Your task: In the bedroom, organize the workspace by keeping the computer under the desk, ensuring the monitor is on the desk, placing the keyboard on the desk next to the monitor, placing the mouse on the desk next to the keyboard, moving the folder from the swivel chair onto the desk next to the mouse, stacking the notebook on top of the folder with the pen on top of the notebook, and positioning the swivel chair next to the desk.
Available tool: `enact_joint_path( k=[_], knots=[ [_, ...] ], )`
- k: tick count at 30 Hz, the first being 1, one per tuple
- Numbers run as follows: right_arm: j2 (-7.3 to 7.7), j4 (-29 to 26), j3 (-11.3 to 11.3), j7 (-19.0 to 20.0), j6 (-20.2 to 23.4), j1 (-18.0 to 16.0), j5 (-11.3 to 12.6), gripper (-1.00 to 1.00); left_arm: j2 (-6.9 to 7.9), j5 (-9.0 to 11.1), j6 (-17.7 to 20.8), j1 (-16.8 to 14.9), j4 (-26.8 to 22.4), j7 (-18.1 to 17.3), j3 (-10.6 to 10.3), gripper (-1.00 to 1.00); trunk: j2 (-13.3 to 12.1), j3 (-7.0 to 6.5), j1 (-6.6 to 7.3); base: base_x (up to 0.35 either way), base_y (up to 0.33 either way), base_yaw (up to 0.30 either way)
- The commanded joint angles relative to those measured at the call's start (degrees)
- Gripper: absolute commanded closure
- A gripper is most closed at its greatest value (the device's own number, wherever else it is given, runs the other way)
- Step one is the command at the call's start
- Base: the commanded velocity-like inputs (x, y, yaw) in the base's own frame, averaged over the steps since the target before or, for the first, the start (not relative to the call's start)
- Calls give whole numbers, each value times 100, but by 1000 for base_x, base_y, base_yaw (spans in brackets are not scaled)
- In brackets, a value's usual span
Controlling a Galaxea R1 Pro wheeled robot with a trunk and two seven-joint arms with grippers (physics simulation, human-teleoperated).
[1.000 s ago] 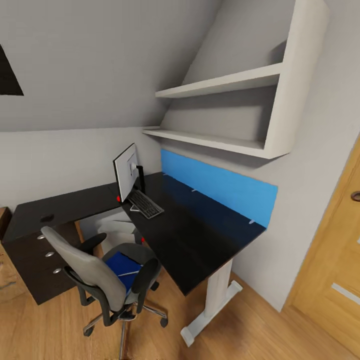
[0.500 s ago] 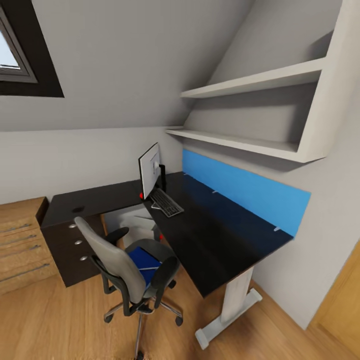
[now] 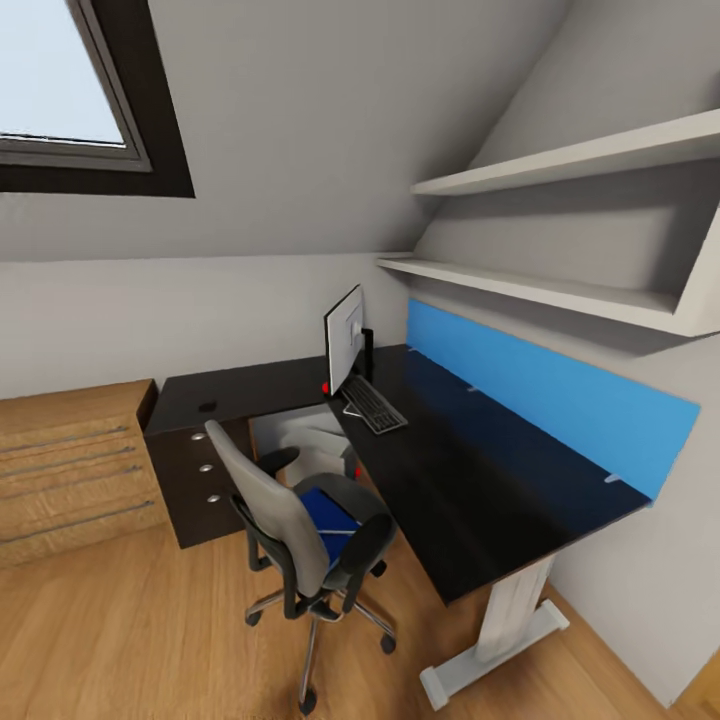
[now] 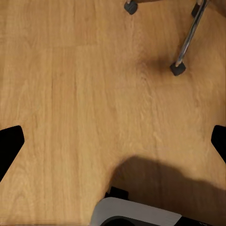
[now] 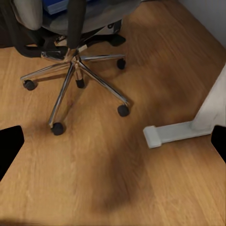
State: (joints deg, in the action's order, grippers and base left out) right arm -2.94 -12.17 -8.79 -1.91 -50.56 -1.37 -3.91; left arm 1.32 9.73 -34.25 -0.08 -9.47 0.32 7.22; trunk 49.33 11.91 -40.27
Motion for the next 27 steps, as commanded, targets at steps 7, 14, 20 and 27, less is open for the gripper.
enact_joint_path(
  k=[7,14,20,27],
  knots=[
    [-2,13,1,-20,-13,-4,-40,-100,-3,29,-11,-1,-3,3,-11,-100,5,7,-1,0,-2,286],
    [4,14,-3,-11,-7,-3,-48,-100,0,36,-11,-1,-3,11,12,-100,5,13,-1,-182,-217,235],
    [4,43,-13,1,-11,-4,-56,-100,3,123,-20,-1,-27,13,130,-100,5,16,-1,-118,-60,39],
    [4,132,-17,10,-14,-3,-57,-100,-4,352,-292,-1,-60,12,518,-100,5,16,-1,-18,-8,6]
  ],
)
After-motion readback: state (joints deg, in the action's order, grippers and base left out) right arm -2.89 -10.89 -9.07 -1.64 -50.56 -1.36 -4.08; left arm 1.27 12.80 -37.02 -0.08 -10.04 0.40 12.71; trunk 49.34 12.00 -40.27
